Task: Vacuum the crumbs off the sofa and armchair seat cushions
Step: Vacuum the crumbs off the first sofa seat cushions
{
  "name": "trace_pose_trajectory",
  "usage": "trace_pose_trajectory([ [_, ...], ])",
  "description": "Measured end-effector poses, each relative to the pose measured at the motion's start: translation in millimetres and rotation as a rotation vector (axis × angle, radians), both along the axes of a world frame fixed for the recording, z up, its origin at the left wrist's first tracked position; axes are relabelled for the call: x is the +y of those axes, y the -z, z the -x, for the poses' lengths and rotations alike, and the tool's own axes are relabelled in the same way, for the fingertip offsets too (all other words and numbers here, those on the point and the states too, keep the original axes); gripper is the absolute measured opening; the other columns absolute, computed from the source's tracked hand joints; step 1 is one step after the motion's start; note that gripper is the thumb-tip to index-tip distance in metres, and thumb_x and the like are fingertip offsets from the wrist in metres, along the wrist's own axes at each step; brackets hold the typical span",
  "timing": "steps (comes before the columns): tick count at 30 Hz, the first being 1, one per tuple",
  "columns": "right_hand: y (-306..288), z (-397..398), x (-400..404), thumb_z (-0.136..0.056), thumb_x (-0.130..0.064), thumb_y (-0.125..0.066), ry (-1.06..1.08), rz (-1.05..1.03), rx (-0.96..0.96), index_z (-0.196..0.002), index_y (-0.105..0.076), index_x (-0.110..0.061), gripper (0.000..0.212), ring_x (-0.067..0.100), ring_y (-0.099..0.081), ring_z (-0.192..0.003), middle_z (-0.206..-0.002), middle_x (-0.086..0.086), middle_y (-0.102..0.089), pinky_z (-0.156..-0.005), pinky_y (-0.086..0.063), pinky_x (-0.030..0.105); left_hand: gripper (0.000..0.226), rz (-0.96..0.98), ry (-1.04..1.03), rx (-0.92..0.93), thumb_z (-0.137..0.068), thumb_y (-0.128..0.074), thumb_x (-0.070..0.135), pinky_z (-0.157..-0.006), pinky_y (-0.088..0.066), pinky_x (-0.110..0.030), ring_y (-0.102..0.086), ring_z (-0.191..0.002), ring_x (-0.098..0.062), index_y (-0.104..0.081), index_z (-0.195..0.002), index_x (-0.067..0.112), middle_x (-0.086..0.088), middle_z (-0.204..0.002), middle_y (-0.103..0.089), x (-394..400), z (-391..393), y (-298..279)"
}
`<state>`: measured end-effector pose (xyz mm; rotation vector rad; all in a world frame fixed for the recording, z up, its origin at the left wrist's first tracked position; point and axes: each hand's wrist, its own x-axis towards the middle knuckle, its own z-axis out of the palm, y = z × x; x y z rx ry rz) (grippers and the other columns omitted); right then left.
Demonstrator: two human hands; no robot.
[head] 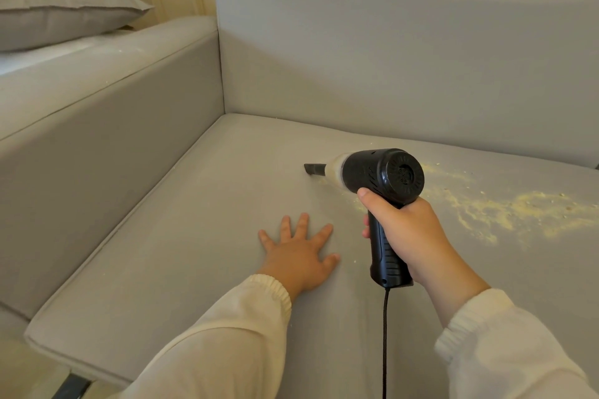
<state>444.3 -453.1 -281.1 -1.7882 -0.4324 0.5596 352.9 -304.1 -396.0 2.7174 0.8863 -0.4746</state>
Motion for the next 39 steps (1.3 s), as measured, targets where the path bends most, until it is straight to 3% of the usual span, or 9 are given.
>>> trace_pose_trajectory([
  [4,-3,2,-12,-0.092,-0.043,-0.076,0.073,0.015,-0.06,-0.088,-0.073,-0.019,0.025,0.032,-0.078,-0.078,-0.074,0.007,-0.077,-0.082,-0.064,0.049,0.07,0.006,0.001,-0.008,-0.098,-0.021,0.078,-0.114,0.007,-0.078,0.019,-0.158,-0.035,0.005,-0.159,0.057,0.004,-0.173,0.019,-1,2,-2],
  [10,-8,9,-35,-0.092,-0.044,-0.076,0.071,0.034,-0.016,-0.09,-0.074,-0.017,0.027,0.03,-0.078,-0.076,-0.073,0.007,-0.077,-0.074,-0.063,0.042,0.07,0.001,-0.004,-0.004,-0.097,-0.02,0.078,-0.114,0.007,-0.078,0.019,-0.158,-0.034,0.005,-0.159,0.057,0.005,-0.172,0.019,0,1,-2],
  [14,-16,12,-36,-0.092,-0.042,-0.077,0.015,0.042,0.014,-0.092,-0.074,-0.017,0.025,0.023,-0.077,-0.067,-0.082,0.014,-0.078,-0.068,-0.062,0.037,0.07,0.003,0.004,-0.009,-0.097,-0.02,0.079,-0.115,0.008,-0.077,0.019,-0.158,-0.033,0.006,-0.158,0.058,0.005,-0.173,0.019,-1,5,0],
  [20,-12,18,-18,-0.092,-0.043,-0.076,0.0,0.049,-0.015,-0.085,-0.074,-0.017,0.027,0.029,-0.077,-0.072,-0.075,0.01,-0.077,-0.069,-0.061,0.036,0.069,-0.009,0.011,-0.004,-0.097,-0.018,0.079,-0.115,0.007,-0.077,0.018,-0.158,-0.034,0.007,-0.158,0.058,0.005,-0.173,0.018,-2,6,-3],
  [28,-6,5,-11,-0.09,-0.042,-0.078,0.106,0.025,-0.028,-0.086,-0.073,-0.025,0.018,0.03,-0.078,-0.076,-0.068,0.003,-0.075,-0.08,-0.065,0.047,0.066,-0.006,0.014,-0.017,-0.099,-0.019,0.076,-0.116,0.006,-0.076,0.016,-0.158,-0.033,0.002,-0.158,0.059,0.007,-0.173,0.016,0,6,-3],
  [35,-37,-60,-17,-0.089,-0.035,-0.079,0.305,-0.079,-0.095,-0.095,-0.072,-0.018,0.019,0.032,-0.078,-0.081,-0.076,0.007,-0.076,-0.081,-0.064,0.047,0.067,-0.018,0.049,-0.079,-0.099,-0.02,0.075,-0.118,0.005,-0.073,0.016,-0.159,-0.028,0.003,-0.16,0.055,0.009,-0.173,0.017,-1,-8,2],
  [39,-38,-99,-13,-0.09,-0.035,-0.079,0.314,-0.069,-0.077,-0.106,-0.071,-0.018,0.025,0.025,-0.078,-0.075,-0.098,0.015,-0.078,-0.065,-0.061,0.034,0.068,-0.019,0.066,-0.071,-0.099,-0.019,0.075,-0.118,0.006,-0.072,0.015,-0.159,-0.027,0.008,-0.159,0.055,0.01,-0.172,0.018,-4,-15,5],
])
